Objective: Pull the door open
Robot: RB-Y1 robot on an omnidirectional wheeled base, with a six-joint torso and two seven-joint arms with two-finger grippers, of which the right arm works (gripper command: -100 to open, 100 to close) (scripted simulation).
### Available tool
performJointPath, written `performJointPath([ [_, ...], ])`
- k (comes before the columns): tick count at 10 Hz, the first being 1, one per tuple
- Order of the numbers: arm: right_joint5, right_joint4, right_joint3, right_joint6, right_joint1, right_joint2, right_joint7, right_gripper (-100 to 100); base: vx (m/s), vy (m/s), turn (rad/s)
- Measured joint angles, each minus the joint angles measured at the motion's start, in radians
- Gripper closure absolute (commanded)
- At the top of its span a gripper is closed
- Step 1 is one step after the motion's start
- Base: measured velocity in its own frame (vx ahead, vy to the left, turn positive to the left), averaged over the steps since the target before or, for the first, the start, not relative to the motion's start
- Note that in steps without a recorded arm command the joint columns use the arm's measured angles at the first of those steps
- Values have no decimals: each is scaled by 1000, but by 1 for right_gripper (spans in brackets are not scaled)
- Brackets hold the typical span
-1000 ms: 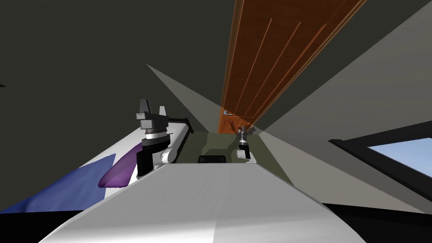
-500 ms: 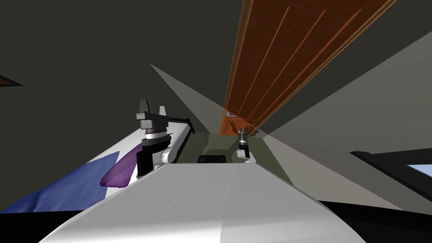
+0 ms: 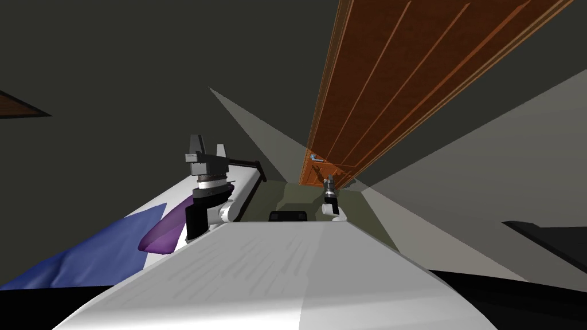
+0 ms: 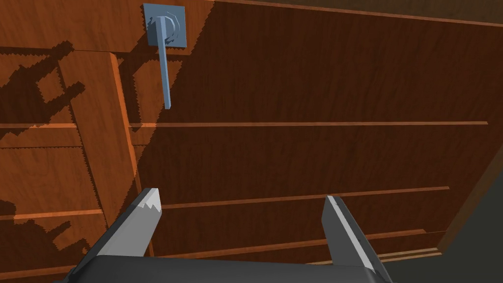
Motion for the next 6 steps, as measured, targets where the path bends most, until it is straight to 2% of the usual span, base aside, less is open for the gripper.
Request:
performJointPath([
  [2,-7,38,-4,-4,-15,-2,1,-100,65,-15,45],
  [6,-23,147,-16,-23,-61,-9,2,-100,94,-16,106],
])
